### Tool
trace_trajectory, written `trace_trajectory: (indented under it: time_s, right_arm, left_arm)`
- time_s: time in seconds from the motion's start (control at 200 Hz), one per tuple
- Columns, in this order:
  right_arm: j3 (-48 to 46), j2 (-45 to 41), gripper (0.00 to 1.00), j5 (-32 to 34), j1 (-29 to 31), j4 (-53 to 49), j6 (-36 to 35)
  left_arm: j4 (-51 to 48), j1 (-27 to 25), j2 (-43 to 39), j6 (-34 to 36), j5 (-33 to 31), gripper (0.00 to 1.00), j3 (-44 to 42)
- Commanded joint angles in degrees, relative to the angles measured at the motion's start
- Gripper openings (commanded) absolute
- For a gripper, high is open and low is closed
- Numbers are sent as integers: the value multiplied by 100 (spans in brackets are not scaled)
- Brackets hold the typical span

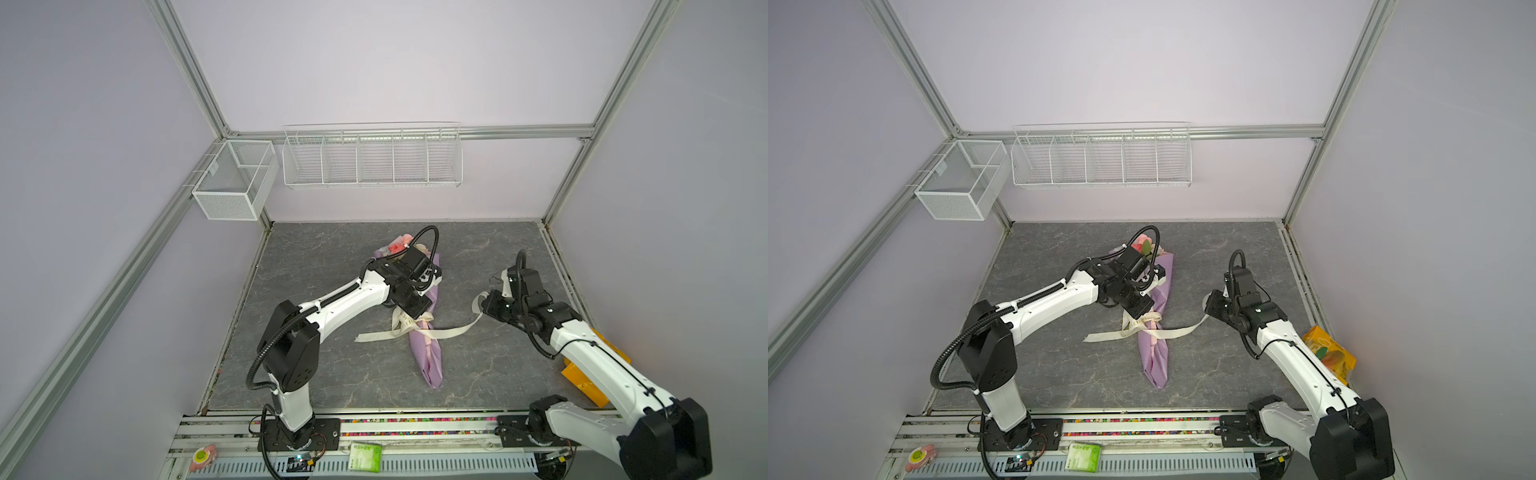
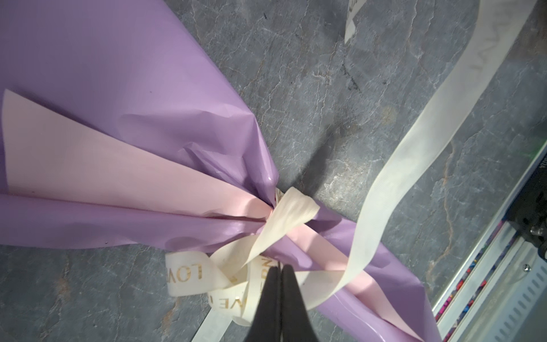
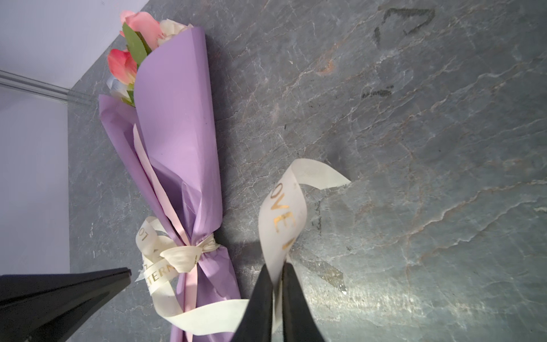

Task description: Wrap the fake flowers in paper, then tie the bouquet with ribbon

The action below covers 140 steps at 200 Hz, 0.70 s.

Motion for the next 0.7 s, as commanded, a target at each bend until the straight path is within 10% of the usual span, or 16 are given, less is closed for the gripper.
trace_trajectory:
  time_s: [0.0,0.305,0.695]
  right_arm:
    - [183,115,12,-76,-26,341,162]
    - [178,218,12,-16,-27,225,192]
    - [106,178,13,23,-24,163,248]
  left_arm:
    - [-54,-20,-109,-133,150,0,-161]
    - [11,-25,322,105,-156,37,-11]
    - [-47,-28,711,304,-158,39,119]
